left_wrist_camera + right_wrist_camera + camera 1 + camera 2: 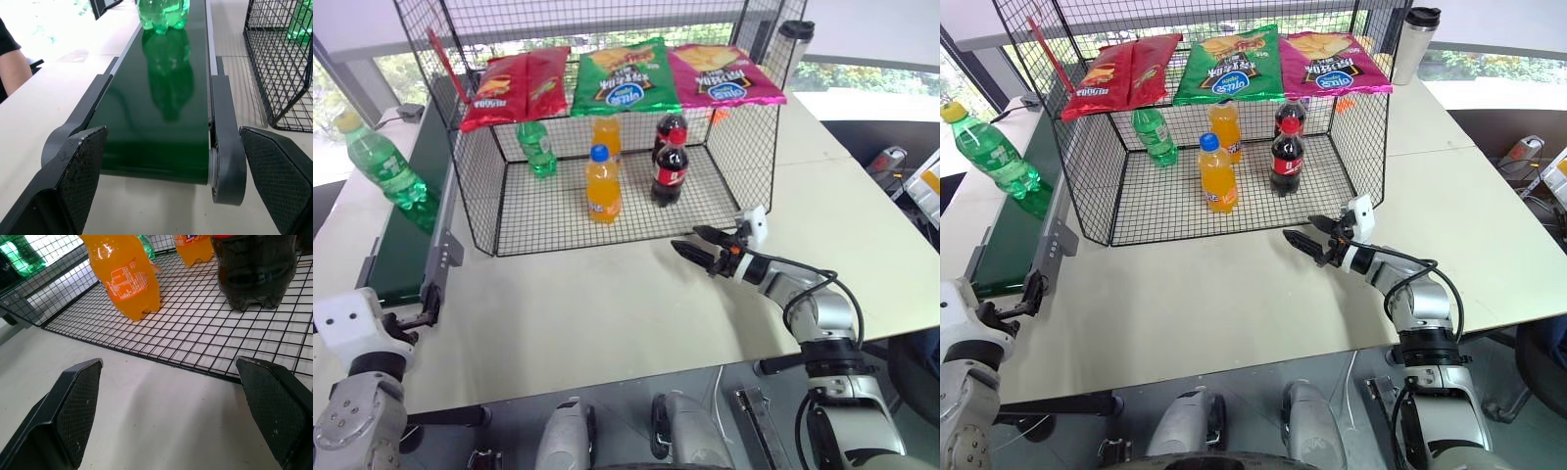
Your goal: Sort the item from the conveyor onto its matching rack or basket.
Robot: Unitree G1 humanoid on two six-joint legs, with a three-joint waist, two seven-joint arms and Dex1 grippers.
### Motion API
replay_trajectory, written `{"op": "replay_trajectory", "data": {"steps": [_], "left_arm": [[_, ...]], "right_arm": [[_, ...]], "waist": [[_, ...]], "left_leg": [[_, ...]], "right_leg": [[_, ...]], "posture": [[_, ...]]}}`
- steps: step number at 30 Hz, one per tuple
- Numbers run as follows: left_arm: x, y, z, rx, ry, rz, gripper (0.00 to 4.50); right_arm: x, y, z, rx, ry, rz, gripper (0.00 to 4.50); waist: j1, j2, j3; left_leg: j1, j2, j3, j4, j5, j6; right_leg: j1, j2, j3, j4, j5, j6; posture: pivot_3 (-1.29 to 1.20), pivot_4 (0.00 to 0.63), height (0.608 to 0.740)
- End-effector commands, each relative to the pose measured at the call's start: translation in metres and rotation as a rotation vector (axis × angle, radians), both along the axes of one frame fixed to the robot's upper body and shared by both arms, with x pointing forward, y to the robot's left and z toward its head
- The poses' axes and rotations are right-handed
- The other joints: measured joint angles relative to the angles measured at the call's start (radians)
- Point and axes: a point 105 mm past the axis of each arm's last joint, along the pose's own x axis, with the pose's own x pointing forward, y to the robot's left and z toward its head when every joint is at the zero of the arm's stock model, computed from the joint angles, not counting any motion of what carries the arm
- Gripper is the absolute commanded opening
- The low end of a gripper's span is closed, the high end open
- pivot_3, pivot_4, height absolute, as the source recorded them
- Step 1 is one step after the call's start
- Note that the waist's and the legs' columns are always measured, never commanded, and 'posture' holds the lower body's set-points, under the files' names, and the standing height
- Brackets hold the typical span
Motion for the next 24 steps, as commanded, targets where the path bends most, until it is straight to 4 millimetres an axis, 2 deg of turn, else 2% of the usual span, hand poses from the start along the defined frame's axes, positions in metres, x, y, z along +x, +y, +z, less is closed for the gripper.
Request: {"op": "replay_trajectory", "data": {"steps": [1,10,24], "left_arm": [[-0.006,0.012,0.017,0.044,-0.057,0.059,4.5],[-0.003,0.019,0.02,0.045,-0.065,0.08,4.5],[0.017,0.022,0.027,0.065,-0.084,0.05,4.5]], "right_arm": [[-0.001,0.0,0.011,0.003,-0.046,0.003,4.47],[-0.001,0.003,0.01,0.004,-0.042,0.009,4.47],[-0.008,-0.002,0.007,-0.007,-0.03,0.009,4.47]], "waist": [[0.0,0.0,0.0],[0.003,0.0,0.0],[0.002,0.0,0.0]], "left_leg": [[0.0,0.0,0.0,0.0,0.0,0.0],[0.0,0.0,0.0,0.0,0.0,0.0],[0.0,0.0,0.0,0.0,0.0,0.0]], "right_leg": [[0.0,0.0,0.0,0.0,0.0,0.0],[0.0,0.0,0.0,0.0,0.0,0.0],[0.0,0.0,0.0,0.0,0.0,0.0]], "posture": [[0.0,0.15,0.74],[0.0,0.15,0.74],[0.0,0.15,0.74]]}}
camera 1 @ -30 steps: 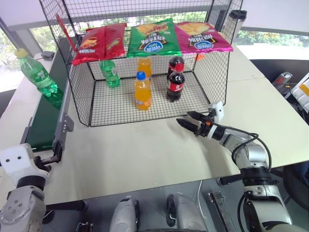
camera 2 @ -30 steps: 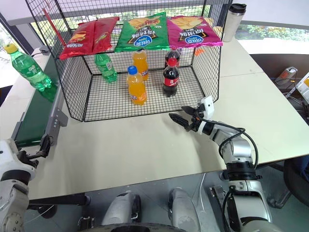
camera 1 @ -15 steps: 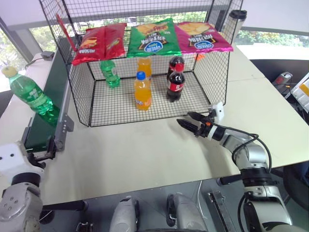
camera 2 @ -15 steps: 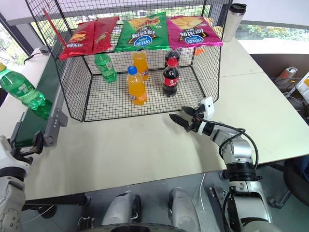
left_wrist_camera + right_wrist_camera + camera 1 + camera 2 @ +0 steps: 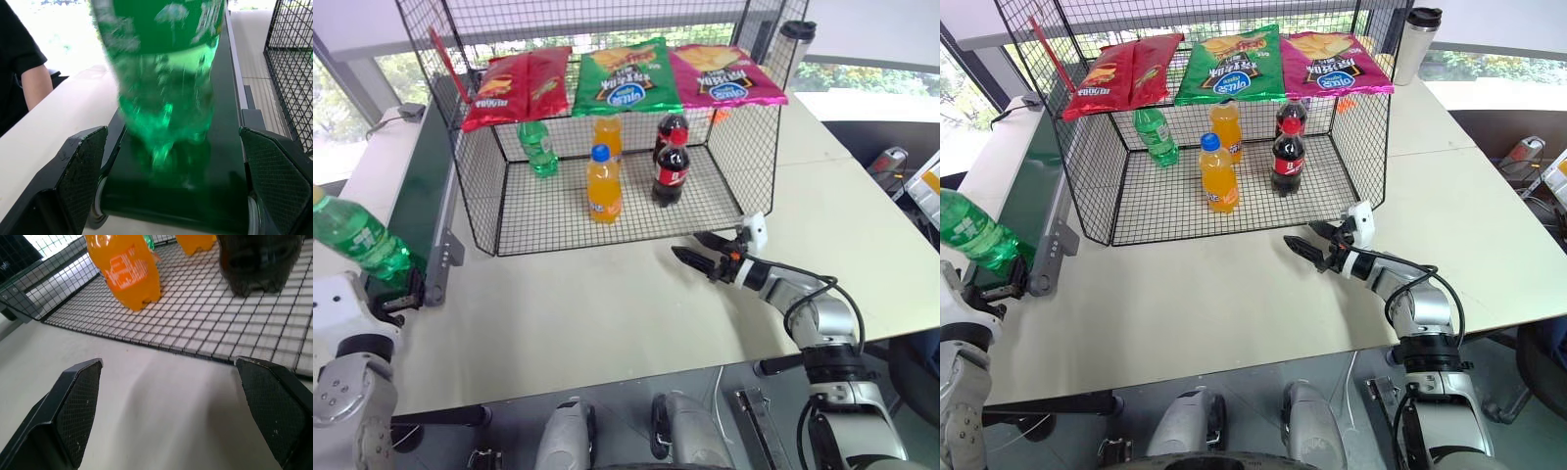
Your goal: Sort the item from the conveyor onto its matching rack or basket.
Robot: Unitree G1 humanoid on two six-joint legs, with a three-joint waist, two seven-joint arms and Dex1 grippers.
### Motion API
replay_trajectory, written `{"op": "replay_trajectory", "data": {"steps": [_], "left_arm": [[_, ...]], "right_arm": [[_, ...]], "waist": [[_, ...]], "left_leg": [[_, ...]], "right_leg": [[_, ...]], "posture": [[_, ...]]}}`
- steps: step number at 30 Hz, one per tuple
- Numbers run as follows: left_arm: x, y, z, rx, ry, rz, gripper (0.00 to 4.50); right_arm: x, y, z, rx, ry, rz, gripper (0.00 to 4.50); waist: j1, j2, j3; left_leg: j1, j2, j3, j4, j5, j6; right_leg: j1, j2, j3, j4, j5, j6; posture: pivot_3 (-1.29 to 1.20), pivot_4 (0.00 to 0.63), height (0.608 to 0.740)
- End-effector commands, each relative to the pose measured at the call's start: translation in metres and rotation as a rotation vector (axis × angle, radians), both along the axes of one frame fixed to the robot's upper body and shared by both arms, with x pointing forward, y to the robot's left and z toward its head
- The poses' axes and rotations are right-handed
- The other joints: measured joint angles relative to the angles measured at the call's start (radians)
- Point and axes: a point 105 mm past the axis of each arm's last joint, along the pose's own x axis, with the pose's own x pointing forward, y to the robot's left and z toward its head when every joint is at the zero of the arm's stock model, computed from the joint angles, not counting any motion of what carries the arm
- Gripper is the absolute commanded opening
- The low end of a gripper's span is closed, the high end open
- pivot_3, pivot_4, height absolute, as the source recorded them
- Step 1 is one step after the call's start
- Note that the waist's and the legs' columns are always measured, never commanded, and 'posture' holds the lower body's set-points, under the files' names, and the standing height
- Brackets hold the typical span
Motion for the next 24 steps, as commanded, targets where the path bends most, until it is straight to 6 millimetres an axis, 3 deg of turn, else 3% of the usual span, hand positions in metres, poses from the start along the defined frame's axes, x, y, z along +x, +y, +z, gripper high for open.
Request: {"op": "replay_trajectory", "data": {"steps": [1,8,12,24], "left_arm": [[0.002,0.005,0.015,0.054,-0.039,0.012,4.5],[0.008,0.002,0.022,0.063,-0.084,-0.016,4.5],[0.01,-0.005,0.025,0.054,-0.114,-0.061,2.86],[0.011,-0.017,0.032,0.051,-0.108,-0.118,2.81]], "right_arm": [[-0.002,0.0,0.014,-0.002,-0.052,0.009,4.47],[-0.003,-0.001,0.013,-0.008,-0.048,0.004,4.47],[-0.003,-0.002,0.013,-0.01,-0.046,0.002,4.5],[-0.006,-0.002,0.023,-0.031,-0.064,0.055,4.5]], "waist": [[0.0,0.0,0.0],[0.003,0.0,0.0],[0.004,0.0,0.0],[0.004,0.0,0.0]], "left_leg": [[0.0,0.0,0.0,0.0,0.0,0.0],[0.0,0.0,0.0,0.0,0.0,0.0],[0.0,0.0,0.0,0.0,0.0,0.0],[0.0,0.0,0.001,0.0,0.0,0.0]], "right_leg": [[0.0,0.0,0.0,0.0,0.0,0.0],[0.0,0.0,0.0,0.0,0.0,0.0],[0.0,-0.001,0.0,0.0,0.0,0.0],[0.0,0.0,0.0,0.0,0.0,0.0]], "posture": [[0.0,0.15,0.74],[0.0,0.15,0.74],[0.0,0.15,0.74],[0.0,0.15,0.74]]}}
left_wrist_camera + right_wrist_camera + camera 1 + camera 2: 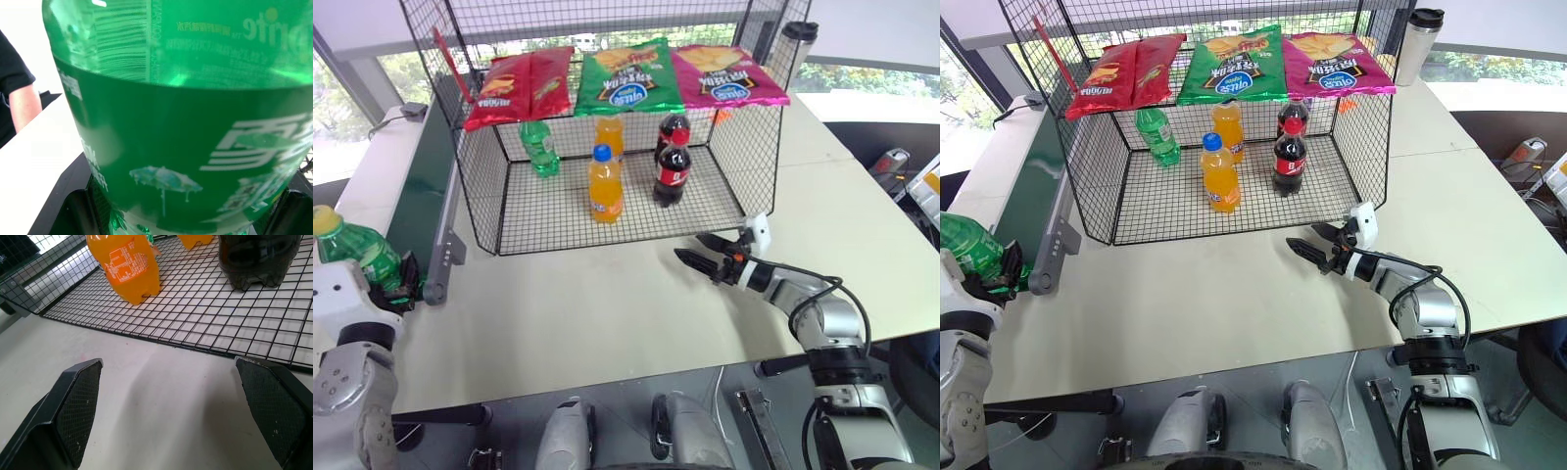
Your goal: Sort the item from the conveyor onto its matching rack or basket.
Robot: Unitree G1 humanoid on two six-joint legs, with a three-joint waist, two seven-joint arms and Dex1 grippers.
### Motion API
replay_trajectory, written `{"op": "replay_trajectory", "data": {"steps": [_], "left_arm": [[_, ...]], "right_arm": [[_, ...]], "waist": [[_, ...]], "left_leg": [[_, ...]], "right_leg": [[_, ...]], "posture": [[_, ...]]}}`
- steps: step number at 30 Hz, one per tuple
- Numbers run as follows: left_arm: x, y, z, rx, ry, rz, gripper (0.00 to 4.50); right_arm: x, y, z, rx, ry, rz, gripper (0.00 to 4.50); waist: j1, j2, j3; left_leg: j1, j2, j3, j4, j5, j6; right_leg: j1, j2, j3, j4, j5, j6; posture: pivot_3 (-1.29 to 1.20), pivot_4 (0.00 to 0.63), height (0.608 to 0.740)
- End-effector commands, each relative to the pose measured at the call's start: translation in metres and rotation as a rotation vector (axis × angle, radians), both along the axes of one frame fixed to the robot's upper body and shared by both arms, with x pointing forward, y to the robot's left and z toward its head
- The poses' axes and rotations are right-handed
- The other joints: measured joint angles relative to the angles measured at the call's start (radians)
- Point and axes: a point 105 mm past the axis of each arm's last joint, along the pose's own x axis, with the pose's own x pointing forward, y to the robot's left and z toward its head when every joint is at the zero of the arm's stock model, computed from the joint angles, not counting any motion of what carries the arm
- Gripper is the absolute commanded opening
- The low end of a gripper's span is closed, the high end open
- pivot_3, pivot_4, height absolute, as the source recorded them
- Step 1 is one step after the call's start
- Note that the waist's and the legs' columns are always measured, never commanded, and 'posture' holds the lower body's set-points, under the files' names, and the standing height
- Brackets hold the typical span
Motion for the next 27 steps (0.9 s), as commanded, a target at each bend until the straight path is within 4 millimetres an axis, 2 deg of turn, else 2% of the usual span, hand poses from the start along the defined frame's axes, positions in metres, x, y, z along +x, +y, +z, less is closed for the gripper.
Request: {"op": "replay_trajectory", "data": {"steps": [1,6,11,14,20,27], "left_arm": [[0.002,-0.013,0.023,0.042,-0.049,-0.061,2.81],[0.005,-0.029,0.03,0.046,-0.037,-0.157,2.81],[0.012,-0.055,0.034,0.032,-0.021,-0.291,2.81],[0.015,-0.071,0.034,0.038,0.002,-0.381,2.81],[0.026,-0.109,0.033,0.058,0.013,-0.551,2.81],[0.064,-0.131,0.026,0.117,-0.018,-0.562,2.81]], "right_arm": [[-0.006,0.004,0.026,-0.011,-0.082,0.081,4.5],[-0.018,0.008,0.048,-0.033,-0.135,0.208,4.5],[-0.035,0.024,0.065,-0.064,-0.217,0.348,4.5],[-0.043,0.033,0.067,-0.09,-0.249,0.405,4.5],[-0.044,0.039,0.07,-0.07,-0.25,0.399,4.5],[-0.041,0.037,0.063,-0.066,-0.224,0.373,4.5]], "waist": [[0.0,0.0,0.0],[0.002,0.0,0.0],[-0.001,-0.001,0.0],[-0.003,-0.001,0.0],[0.002,-0.001,0.0],[0.02,-0.001,0.001]], "left_leg": [[0.0,0.0,0.0,0.0,0.0,0.0],[0.0,0.0,-0.001,0.0,0.0,0.0],[0.0,0.0,-0.001,0.0,0.0,0.0],[0.0,0.0,-0.001,0.0,0.0,0.0],[0.0,0.0,-0.001,0.0,0.0,0.0],[0.0,0.0,0.0,0.0,0.0,0.0]], "right_leg": [[0.0,0.0,0.0,0.0,0.0,0.0],[0.0,0.0,0.0,-0.001,0.0,0.0],[0.0,0.0,0.0,-0.001,0.0,0.0],[0.0,0.0,0.0,-0.001,0.0,0.0],[0.0,0.0,0.0,-0.001,0.0,0.0],[0.0,0.001,0.0,-0.001,0.0,0.0]], "posture": [[0.0,0.15,0.74],[0.0,0.15,0.74],[0.0,0.15,0.74],[0.0,0.15,0.74],[0.0,0.15,0.74],[0.0,0.15,0.74]]}}
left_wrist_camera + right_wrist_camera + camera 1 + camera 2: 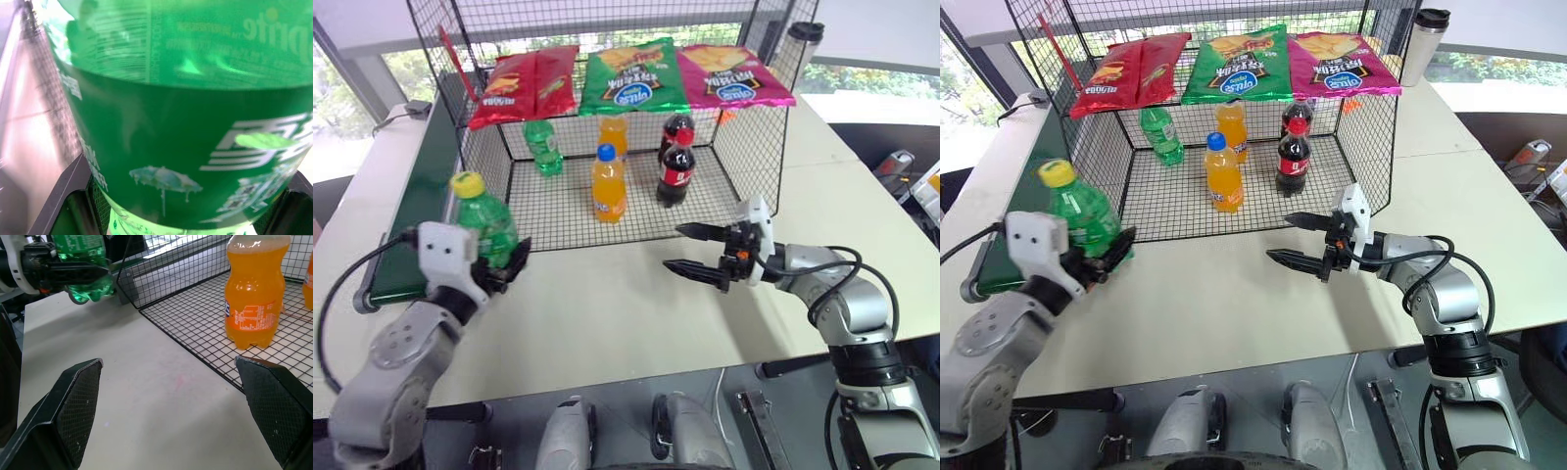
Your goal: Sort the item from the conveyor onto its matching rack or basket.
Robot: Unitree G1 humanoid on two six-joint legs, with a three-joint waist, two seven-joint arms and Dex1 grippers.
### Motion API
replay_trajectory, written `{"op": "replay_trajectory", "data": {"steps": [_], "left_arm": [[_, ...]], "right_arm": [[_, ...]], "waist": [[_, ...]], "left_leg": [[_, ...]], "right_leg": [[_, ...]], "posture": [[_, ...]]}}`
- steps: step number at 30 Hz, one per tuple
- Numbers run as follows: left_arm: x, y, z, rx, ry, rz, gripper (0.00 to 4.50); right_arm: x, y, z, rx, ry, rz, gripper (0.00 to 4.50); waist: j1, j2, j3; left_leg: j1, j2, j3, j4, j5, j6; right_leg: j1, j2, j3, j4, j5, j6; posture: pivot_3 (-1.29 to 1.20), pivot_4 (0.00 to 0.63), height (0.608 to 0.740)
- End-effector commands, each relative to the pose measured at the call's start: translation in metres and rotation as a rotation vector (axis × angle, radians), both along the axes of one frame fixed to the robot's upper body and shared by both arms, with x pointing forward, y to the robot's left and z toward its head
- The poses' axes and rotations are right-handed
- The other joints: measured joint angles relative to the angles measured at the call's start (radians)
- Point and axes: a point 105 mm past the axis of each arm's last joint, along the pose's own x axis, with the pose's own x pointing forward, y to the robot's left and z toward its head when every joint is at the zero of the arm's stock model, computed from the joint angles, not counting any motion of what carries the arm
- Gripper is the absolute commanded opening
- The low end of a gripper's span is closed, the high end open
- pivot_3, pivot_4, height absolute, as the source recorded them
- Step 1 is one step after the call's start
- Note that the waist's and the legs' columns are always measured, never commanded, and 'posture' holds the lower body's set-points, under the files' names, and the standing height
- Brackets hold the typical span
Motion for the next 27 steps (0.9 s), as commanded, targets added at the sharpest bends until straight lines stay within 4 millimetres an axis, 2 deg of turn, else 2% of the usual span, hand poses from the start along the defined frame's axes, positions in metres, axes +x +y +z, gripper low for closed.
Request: {"op": "replay_trajectory", "data": {"steps": [1,8,15,26,27], "left_arm": [[0.019,-0.007,0.011,0.044,-0.106,0.036,2.81],[0.059,-0.017,0.003,0.062,-0.153,0.137,2.81],[0.09,-0.025,-0.009,0.047,-0.154,0.168,2.81],[0.126,-0.032,-0.015,0.017,-0.172,0.222,2.81],[0.127,-0.033,-0.015,0.015,-0.172,0.221,3.31]], "right_arm": [[-0.002,0.002,0.008,0.021,-0.028,0.001,4.5],[-0.005,-0.001,0.008,0.019,-0.031,-0.006,4.5],[-0.006,0.002,0.014,0.033,-0.048,0.004,4.5],[-0.005,0.004,0.012,0.039,-0.041,0.004,4.5],[-0.005,0.004,0.012,0.038,-0.04,0.005,4.5]], "waist": [[0.001,0.0,0.0],[0.001,0.0,0.0],[0.001,-0.001,0.0],[0.0,-0.001,0.001],[0.0,-0.001,0.001]], "left_leg": [[0.0,0.0,0.0,0.0,0.0,0.0],[-0.001,0.0,0.001,0.0,0.0,0.0],[-0.001,0.0,0.001,0.0,0.0,0.0],[-0.001,0.0,0.002,0.0,0.0,0.0],[-0.001,0.0,0.002,0.0,0.0,0.0]], "right_leg": [[0.0,0.0,0.0,0.0,0.0,0.0],[0.0,0.0,0.0,-0.001,0.001,0.002],[0.0,0.0,-0.001,0.0,0.001,0.002],[0.0,-0.001,-0.001,-0.001,0.002,0.004],[0.0,-0.001,-0.001,-0.001,0.002,0.004]], "posture": [[0.0,0.15,0.74],[0.0,0.15,0.74],[0.0,0.15,0.74],[0.0,0.15,0.74],[0.0,0.15,0.74]]}}
